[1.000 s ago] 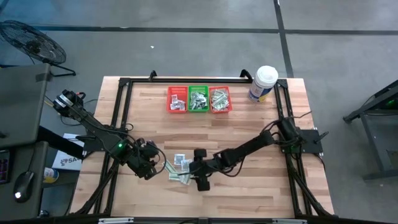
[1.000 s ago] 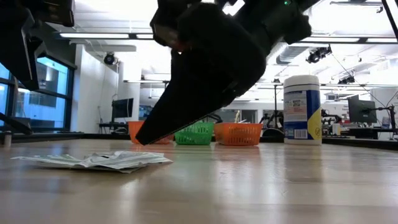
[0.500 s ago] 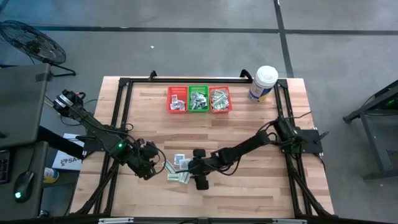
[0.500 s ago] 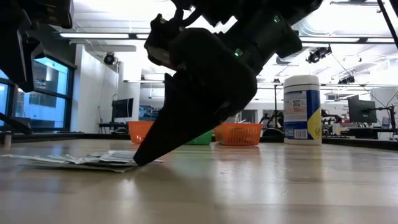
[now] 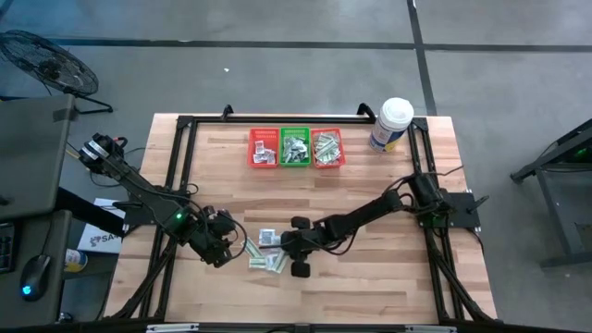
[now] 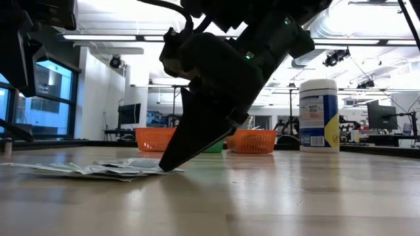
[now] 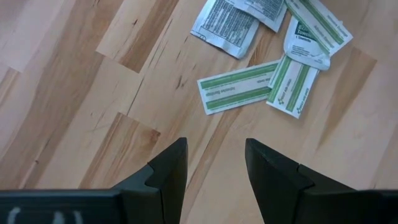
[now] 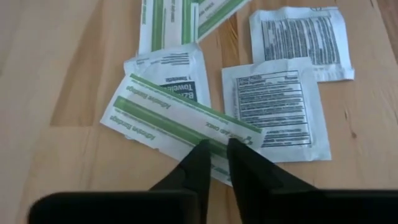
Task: Pick & Place First Aid Supplies
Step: Put the bandage pack into the right orange bin
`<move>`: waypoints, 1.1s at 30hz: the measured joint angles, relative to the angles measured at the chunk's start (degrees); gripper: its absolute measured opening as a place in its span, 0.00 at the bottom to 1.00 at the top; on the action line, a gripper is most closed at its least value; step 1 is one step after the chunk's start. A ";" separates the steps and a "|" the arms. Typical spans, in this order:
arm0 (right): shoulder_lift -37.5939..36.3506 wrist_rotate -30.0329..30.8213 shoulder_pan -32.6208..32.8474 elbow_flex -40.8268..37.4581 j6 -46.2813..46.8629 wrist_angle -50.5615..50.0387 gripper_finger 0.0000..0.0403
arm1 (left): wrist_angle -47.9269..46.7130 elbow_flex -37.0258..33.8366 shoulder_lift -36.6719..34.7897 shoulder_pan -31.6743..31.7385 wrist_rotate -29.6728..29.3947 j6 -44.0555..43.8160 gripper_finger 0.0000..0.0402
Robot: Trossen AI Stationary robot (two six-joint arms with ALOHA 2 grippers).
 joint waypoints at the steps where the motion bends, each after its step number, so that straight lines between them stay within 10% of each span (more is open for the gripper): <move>1: -0.01 0.00 -0.02 0.01 -0.18 -0.31 0.10 | 0.00 0.00 0.00 -0.02 -0.02 0.00 0.40; 7: -0.04 -4.06 -0.35 -0.04 -3.46 0.20 0.10 | -0.06 0.00 0.00 -0.01 -0.03 0.00 0.40; 19: -1.43 -5.20 0.05 -0.21 -17.54 -2.06 0.58 | -0.15 0.00 0.00 -0.02 -0.04 -0.09 0.40; 33: -6.11 -12.21 -0.07 -0.07 -23.30 -24.41 0.55 | -0.35 0.00 0.00 -0.02 0.72 -2.72 0.40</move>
